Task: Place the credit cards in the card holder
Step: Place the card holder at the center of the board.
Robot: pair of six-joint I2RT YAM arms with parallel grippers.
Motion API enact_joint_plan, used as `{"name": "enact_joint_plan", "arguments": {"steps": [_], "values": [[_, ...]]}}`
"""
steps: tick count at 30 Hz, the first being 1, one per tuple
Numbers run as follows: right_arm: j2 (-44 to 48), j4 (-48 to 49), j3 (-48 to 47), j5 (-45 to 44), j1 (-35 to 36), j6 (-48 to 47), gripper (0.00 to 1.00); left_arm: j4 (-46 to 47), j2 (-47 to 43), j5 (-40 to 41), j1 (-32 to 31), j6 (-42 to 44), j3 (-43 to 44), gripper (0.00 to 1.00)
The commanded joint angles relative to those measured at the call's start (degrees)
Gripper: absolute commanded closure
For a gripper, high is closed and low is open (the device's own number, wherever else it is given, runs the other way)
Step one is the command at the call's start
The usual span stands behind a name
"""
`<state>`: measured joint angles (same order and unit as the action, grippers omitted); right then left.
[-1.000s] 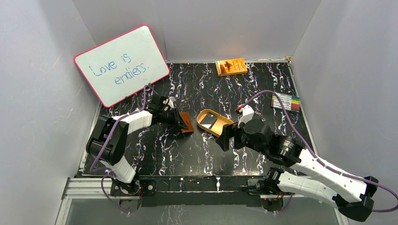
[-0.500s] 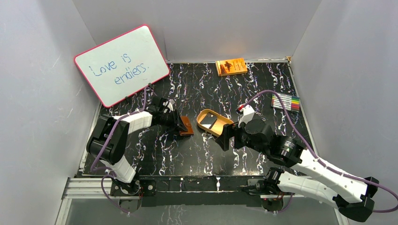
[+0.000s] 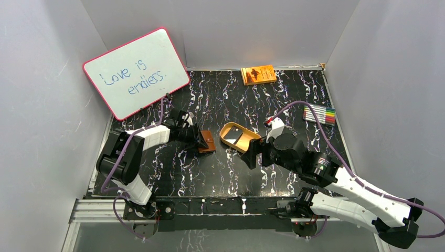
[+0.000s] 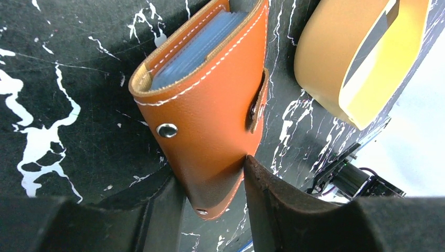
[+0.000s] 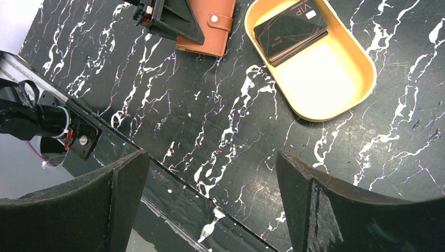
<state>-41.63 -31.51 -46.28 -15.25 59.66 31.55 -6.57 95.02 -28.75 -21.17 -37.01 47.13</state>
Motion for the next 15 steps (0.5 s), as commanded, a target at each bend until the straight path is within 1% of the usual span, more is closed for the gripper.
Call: {"name": "enact_joint_plan", "arguments": {"steps": [1, 8, 15], "values": [[-0.21, 2.15, -1.59, -1.04, 0.10, -0.07, 0.01, -1.69, -3.01, 2.20, 0.07, 1.05, -1.96, 0.58], [-1.26, 2.38, -2.01, -0.30, 0.11, 0.44, 0.01, -2.83, -3.89, 4.49, 0.05, 1.83, -2.18, 0.50], [-0.95, 1.95, -2.23, -0.31, 0.09, 0.66, 0.02, -2.74, -4.22, 5.03, 0.07, 2.33, -2.73, 0.46]]}}
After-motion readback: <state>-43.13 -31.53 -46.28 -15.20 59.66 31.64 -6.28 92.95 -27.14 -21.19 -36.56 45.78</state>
